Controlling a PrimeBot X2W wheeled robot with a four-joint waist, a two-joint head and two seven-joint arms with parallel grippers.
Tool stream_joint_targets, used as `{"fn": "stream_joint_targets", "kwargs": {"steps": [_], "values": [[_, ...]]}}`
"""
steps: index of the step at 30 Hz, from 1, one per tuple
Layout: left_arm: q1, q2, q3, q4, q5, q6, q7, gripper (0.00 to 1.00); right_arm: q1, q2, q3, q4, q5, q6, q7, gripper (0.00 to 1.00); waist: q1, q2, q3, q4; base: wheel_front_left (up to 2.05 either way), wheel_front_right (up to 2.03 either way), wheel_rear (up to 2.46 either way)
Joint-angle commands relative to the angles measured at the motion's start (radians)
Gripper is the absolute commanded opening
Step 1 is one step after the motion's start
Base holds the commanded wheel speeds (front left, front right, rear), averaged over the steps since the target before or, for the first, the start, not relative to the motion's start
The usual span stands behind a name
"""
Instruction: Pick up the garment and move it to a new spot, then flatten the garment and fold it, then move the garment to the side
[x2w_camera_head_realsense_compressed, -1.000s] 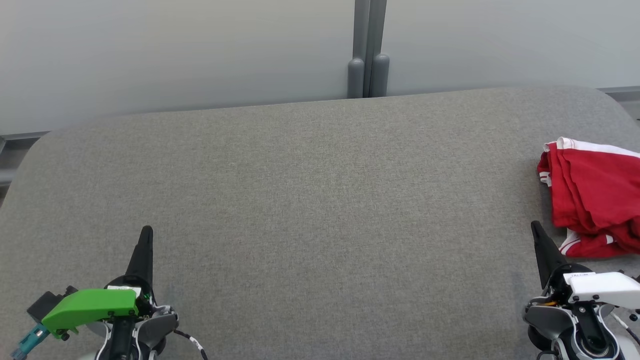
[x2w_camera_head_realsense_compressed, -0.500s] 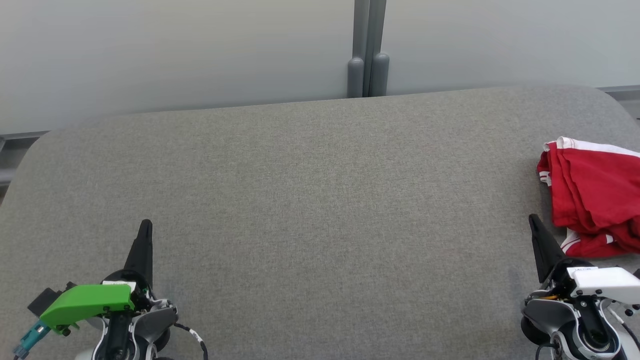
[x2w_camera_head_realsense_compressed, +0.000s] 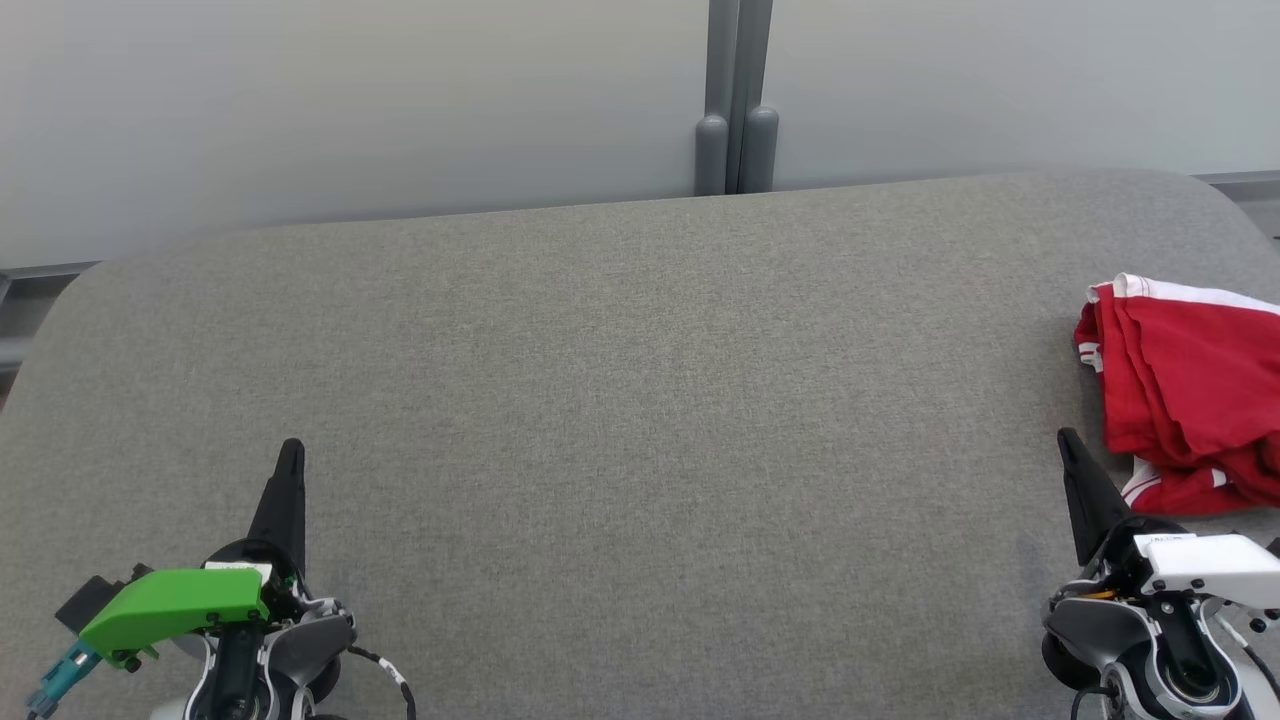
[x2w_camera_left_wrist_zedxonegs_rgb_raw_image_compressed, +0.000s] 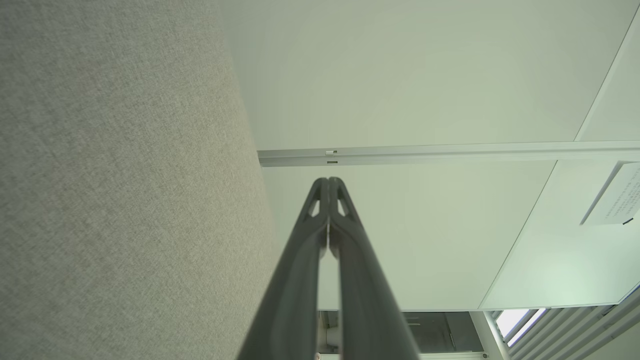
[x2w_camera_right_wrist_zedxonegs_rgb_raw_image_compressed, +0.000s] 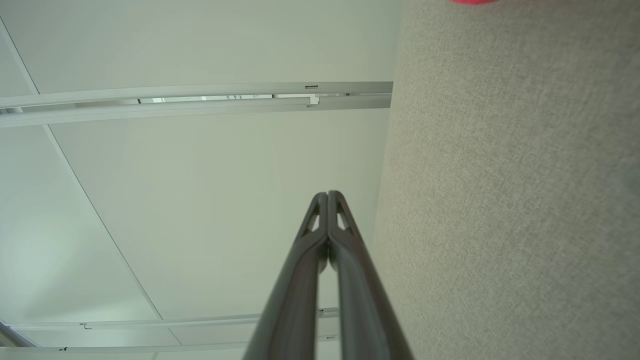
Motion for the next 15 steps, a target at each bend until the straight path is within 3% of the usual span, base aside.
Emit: {"fn": "stream_joint_targets", "kwargs": {"steps": [1,15], "values": [[-0.013,0.0,0.004,-0.004,0.0,-0.003,0.002,0.0,-0.006,-0.005,0.001,0.001,0.005,0.001,0.003,0.0,0.0,0.0,0.0,0.0,0.0,0.0,0.0],[-0.013,-0.001,0.005,-0.004,0.001,-0.003,0.002,0.0,-0.006,-0.005,0.001,0.001,0.005,0.001,0.003,0.0,0.0,0.0,0.0,0.0,0.0,0.0,0.0]]}}
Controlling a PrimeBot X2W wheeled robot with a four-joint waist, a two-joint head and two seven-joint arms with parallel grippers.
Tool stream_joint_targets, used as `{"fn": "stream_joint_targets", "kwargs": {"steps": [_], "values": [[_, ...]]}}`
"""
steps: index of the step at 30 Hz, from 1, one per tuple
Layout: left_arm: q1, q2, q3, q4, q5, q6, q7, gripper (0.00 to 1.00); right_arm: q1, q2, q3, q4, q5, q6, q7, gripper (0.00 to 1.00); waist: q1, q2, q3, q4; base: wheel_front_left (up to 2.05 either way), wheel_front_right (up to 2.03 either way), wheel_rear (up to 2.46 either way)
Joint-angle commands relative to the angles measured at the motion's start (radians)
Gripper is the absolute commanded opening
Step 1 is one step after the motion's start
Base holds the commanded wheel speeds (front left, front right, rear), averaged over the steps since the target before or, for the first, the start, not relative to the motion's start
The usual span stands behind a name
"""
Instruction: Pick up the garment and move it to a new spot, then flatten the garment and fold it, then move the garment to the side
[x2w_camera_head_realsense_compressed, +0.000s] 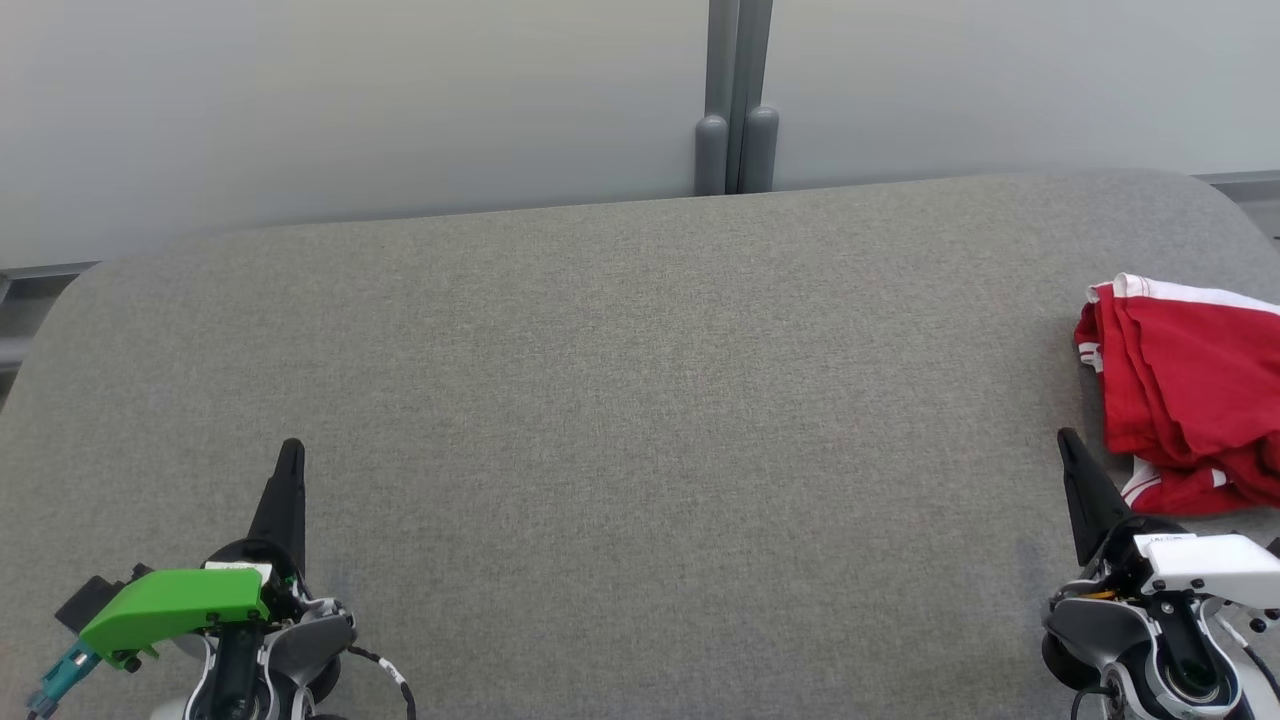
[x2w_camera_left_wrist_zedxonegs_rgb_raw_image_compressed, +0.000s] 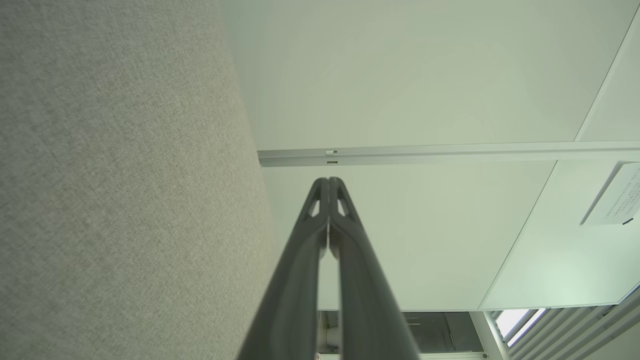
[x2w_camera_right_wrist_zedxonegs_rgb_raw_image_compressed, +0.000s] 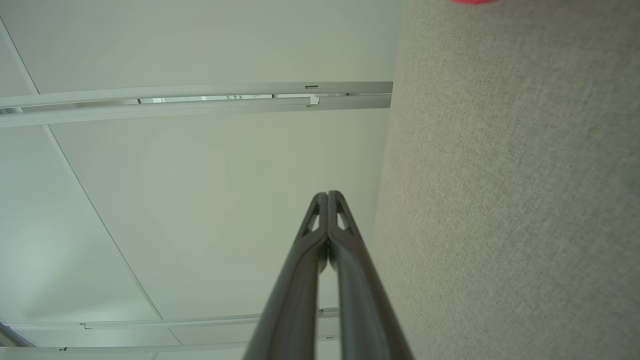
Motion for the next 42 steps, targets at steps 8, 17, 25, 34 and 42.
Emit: {"fn": "stream_joint_targets", "kwargs": {"steps": [8,17,25,34,42], "values": [[-0.013,0.0,0.004,-0.004,0.002,-0.003,0.002,0.0,-0.006,-0.005,0.001,0.001,0.005,0.001,0.003,0.0,0.0,0.0,0.0,0.0,0.0,0.0,0.0],[-0.013,-0.001,0.005,-0.004,0.002,-0.003,0.002,0.0,-0.006,-0.005,0.001,0.001,0.005,0.001,0.002,0.0,0.0,0.0,0.0,0.0,0.0,0.0,0.0],[-0.013,-0.001,0.005,-0.004,0.002,-0.003,0.003,0.0,-0.006,-0.005,0.001,0.001,0.005,0.001,0.002,0.0,0.0,0.0,0.0,0.0,0.0,0.0,0.0],[-0.013,-0.001,0.005,-0.004,0.002,-0.003,0.003,0.0,-0.006,-0.005,0.001,0.001,0.005,0.001,0.002,0.0,0.0,0.0,0.0,0.0,0.0,0.0,0.0],[-0.013,-0.001,0.005,-0.004,0.003,-0.003,0.003,0.0,-0.006,-0.005,0.001,0.001,0.005,0.001,0.002,0.0,0.0,0.0,0.0,0.0,0.0,0.0,0.0]]}}
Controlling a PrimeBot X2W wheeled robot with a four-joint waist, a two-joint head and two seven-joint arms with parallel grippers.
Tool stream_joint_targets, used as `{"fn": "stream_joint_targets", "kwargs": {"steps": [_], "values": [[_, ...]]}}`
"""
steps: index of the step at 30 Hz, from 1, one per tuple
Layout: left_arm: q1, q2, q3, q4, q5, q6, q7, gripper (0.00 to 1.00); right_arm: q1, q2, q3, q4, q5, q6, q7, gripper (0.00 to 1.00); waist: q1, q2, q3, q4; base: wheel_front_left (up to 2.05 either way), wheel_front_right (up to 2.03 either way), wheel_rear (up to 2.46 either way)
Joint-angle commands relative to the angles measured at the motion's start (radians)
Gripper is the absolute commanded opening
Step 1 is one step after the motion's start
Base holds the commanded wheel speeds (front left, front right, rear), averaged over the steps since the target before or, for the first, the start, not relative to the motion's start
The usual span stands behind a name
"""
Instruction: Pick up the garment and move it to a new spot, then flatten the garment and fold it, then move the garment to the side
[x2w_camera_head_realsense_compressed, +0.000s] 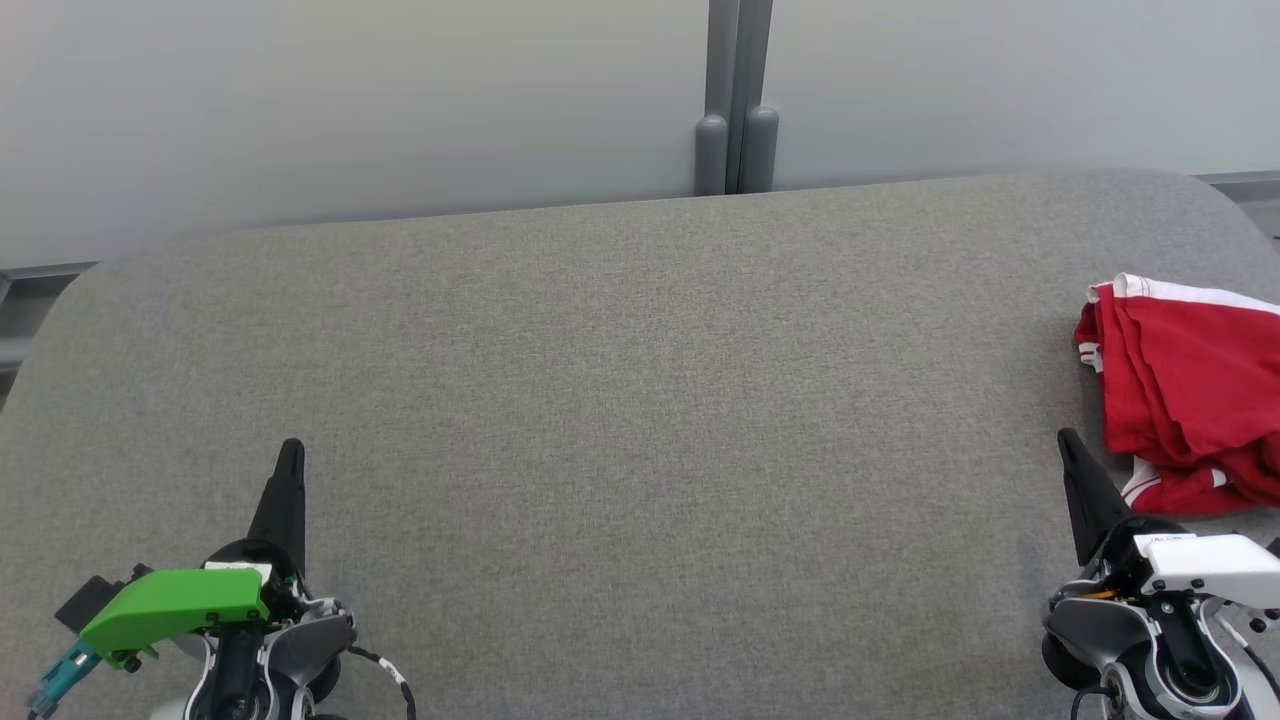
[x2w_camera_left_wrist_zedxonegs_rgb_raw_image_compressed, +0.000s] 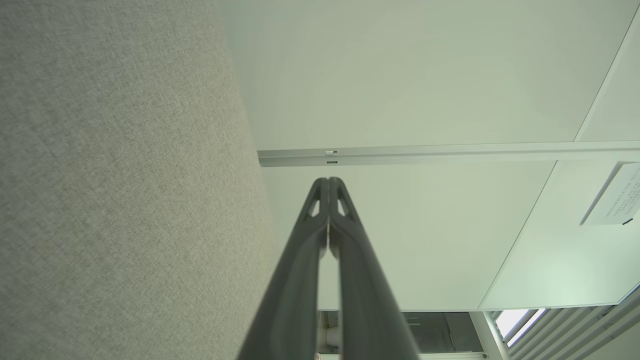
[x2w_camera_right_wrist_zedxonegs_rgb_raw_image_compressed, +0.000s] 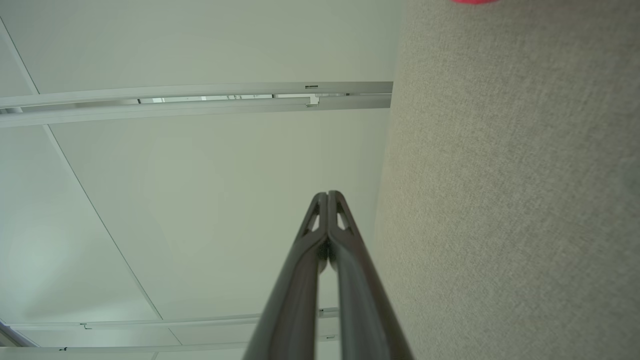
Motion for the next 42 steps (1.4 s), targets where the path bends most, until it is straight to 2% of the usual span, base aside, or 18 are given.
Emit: {"fn": "stream_joint_targets", "kwargs": {"steps": [1,42], "values": [[-0.013,0.0,0.004,-0.004,0.002,-0.003,0.002,0.0,-0.006,-0.005,0.001,0.001,0.005,0.001,0.002,0.0,0.0,-0.0001,0.0,0.0,0.0,0.0,0.0],[-0.013,-0.001,0.005,-0.004,0.003,-0.003,0.003,0.0,-0.006,-0.005,0.001,0.001,0.005,0.001,0.002,0.0,0.0,-0.0001,0.0,0.0,0.0,0.0,0.0]]}}
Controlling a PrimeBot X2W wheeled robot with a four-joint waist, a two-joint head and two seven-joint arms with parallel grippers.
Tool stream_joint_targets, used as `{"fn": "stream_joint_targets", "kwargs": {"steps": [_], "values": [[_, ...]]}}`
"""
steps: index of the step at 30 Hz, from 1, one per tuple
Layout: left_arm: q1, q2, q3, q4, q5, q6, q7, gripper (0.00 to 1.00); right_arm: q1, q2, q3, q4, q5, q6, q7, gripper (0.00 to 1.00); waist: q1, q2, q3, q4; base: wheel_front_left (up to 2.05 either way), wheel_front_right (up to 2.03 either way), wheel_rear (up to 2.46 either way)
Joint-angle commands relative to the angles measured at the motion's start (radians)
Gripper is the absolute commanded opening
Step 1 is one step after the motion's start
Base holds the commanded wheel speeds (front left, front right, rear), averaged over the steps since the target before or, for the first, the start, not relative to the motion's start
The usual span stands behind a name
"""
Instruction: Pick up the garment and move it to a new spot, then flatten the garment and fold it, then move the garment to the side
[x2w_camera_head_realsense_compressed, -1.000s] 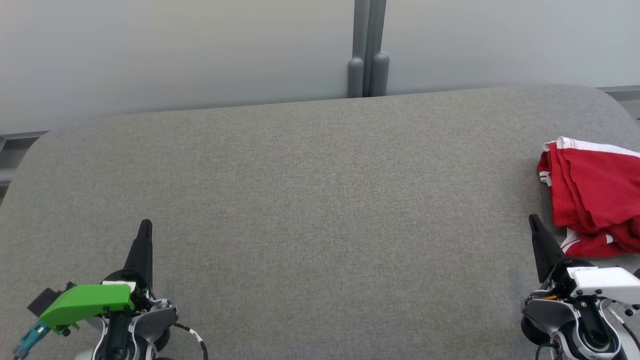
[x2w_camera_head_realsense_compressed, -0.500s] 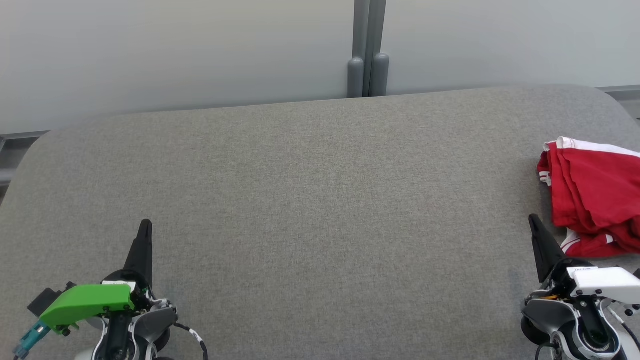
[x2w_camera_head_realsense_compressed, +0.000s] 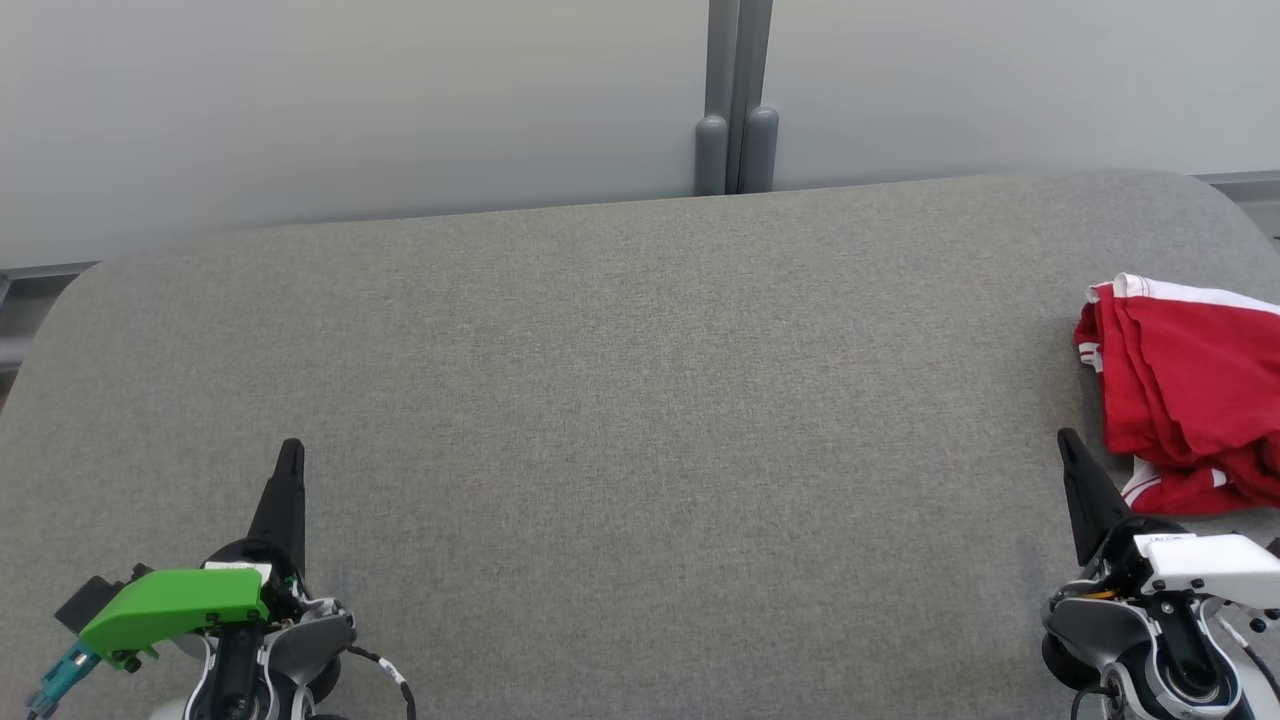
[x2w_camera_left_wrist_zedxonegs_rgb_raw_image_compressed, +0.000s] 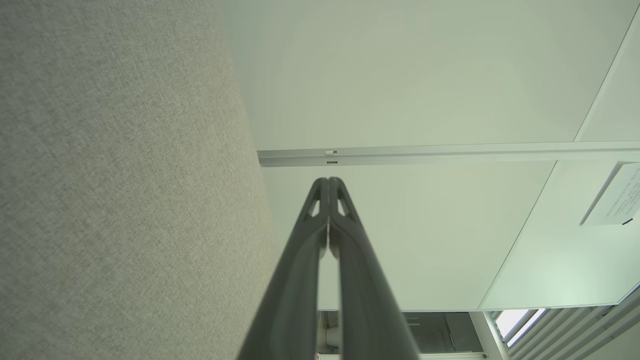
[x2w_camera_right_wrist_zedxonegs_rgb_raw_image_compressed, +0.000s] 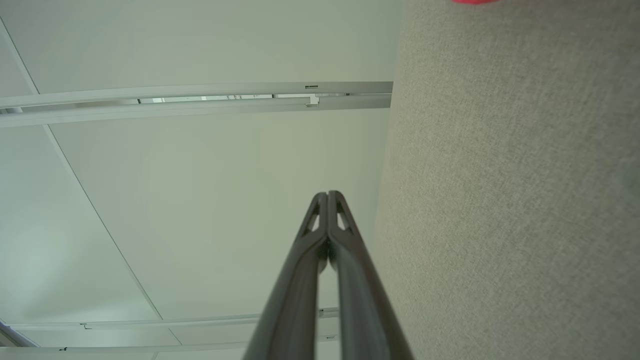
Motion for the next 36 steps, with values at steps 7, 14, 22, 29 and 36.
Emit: {"fn": "stream_joint_targets", "kwargs": {"steps": [7,14,22,29,36], "values": [[-0.013,0.0,0.004,-0.004,0.003,-0.003,0.003,0.0,-0.006,-0.005,0.001,0.001,0.005,0.001,0.002,0.0,0.0,0.0,0.0,0.0,0.0,0.0,0.0],[-0.013,0.0,0.004,-0.004,0.003,-0.003,0.003,0.0,-0.006,-0.005,0.001,0.001,0.005,0.001,0.002,0.0,0.0,0.0,0.0,0.0,0.0,0.0,0.0],[-0.013,0.0,0.004,-0.004,0.003,-0.003,0.003,0.0,-0.006,-0.005,0.001,0.001,0.005,0.001,0.002,0.0,0.0,0.0,0.0,0.0,0.0,0.0,0.0],[-0.013,0.0,0.004,-0.004,0.003,-0.003,0.003,0.0,-0.006,-0.005,0.001,0.001,0.005,0.001,0.002,0.0,0.0,0.0,0.0,0.0,0.0,0.0,0.0],[-0.013,0.0,0.004,-0.004,0.003,-0.003,0.003,0.0,-0.006,-0.005,0.001,0.001,0.005,0.001,0.002,0.0,0.0,0.0,0.0,0.0,0.0,0.0,0.0]]}}
